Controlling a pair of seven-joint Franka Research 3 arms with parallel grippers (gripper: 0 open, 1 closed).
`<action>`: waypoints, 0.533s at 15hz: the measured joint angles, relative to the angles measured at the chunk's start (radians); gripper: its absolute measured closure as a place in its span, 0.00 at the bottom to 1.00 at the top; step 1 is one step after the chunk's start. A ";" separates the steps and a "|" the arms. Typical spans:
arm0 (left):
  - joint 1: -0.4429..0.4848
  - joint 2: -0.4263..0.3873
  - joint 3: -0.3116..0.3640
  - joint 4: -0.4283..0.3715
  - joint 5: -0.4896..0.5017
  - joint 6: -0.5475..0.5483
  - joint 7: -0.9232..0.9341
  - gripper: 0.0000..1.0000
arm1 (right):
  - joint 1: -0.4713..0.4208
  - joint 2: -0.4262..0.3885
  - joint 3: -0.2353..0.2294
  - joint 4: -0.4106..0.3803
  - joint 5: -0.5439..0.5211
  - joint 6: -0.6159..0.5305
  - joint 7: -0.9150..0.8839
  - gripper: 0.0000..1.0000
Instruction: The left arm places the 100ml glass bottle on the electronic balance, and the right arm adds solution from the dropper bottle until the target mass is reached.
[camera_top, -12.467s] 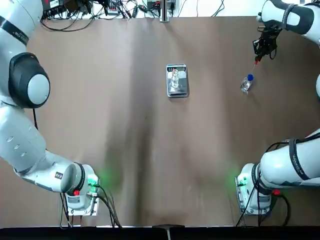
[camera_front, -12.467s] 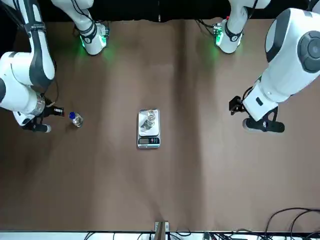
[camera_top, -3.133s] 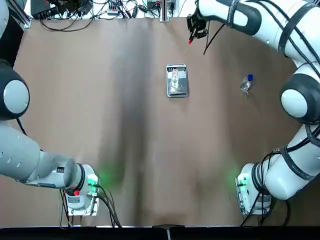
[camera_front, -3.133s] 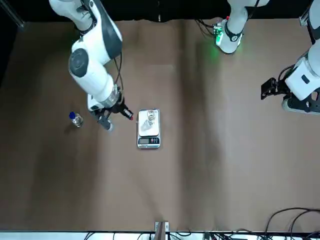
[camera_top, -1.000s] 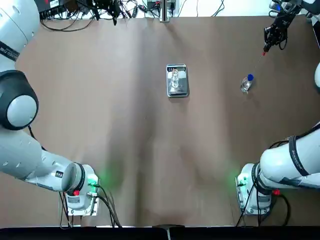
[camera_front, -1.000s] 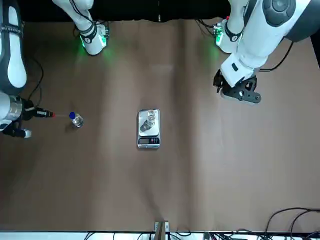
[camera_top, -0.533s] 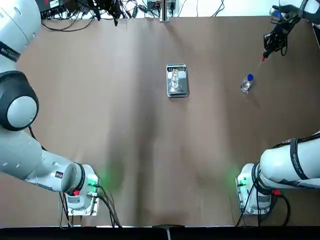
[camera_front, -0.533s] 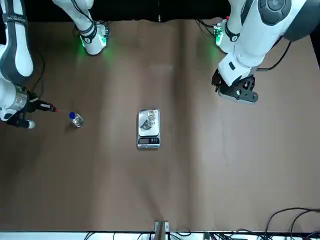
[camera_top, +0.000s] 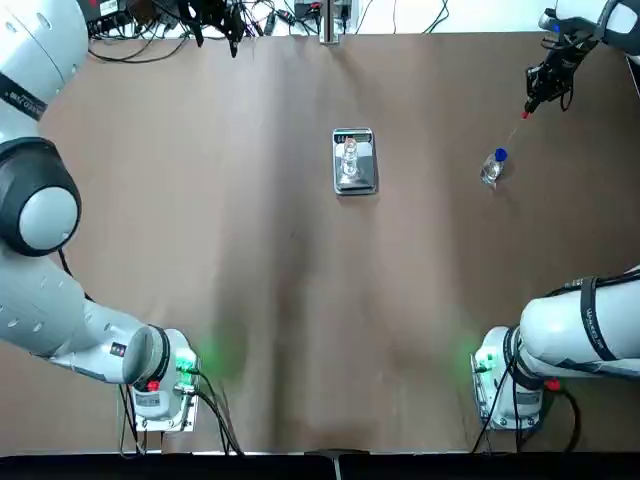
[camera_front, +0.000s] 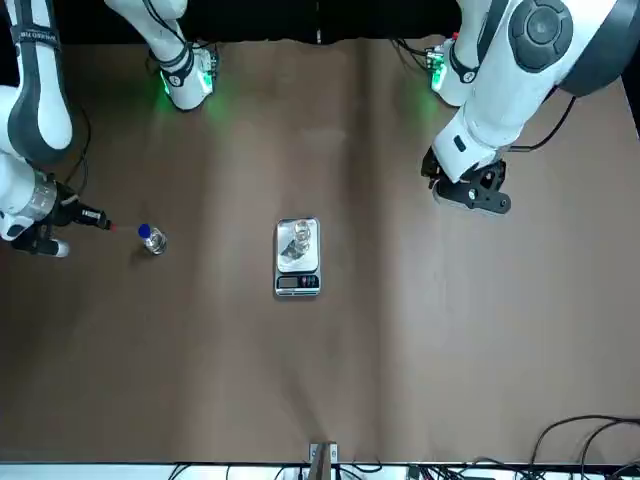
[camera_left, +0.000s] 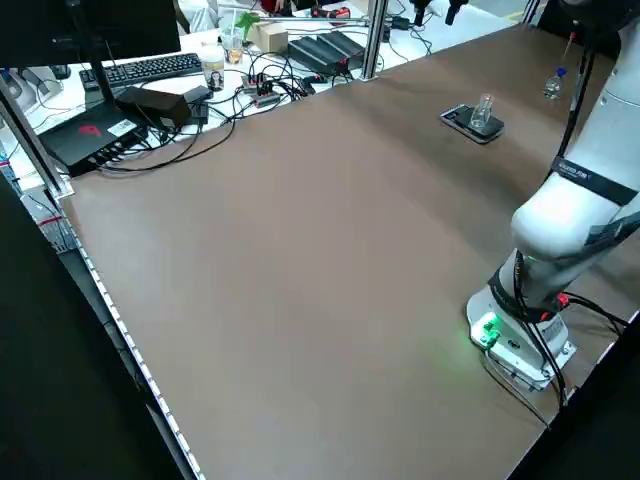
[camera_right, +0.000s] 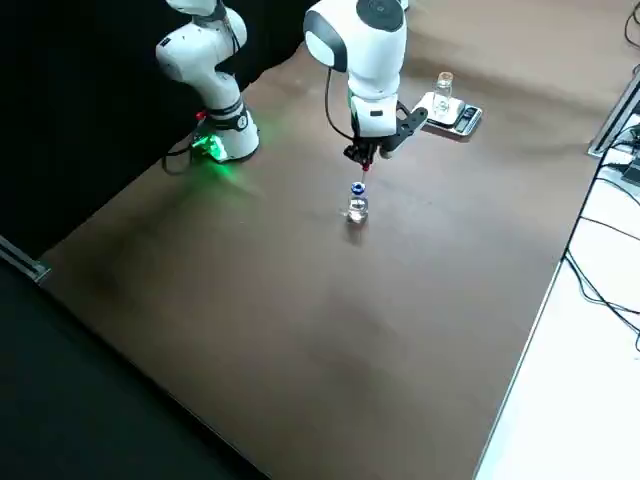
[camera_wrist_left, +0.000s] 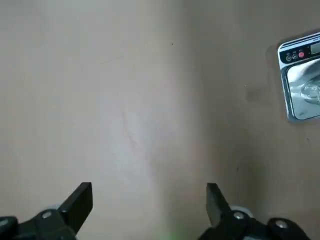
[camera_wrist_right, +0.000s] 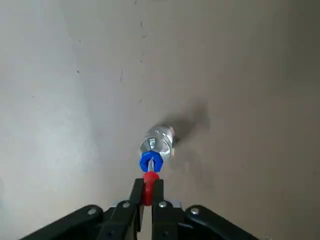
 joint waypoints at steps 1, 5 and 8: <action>0.000 0.002 0.000 0.000 0.000 0.000 0.000 0.00 | 0.000 0.000 0.001 0.000 0.000 0.007 0.000 0.89; 0.000 0.004 0.001 0.000 0.000 0.000 0.000 0.00 | 0.006 0.000 0.005 -0.005 0.000 0.008 0.000 0.89; 0.001 0.007 0.003 0.000 0.000 0.000 0.000 0.00 | 0.014 0.000 0.009 -0.008 0.000 0.008 0.000 0.89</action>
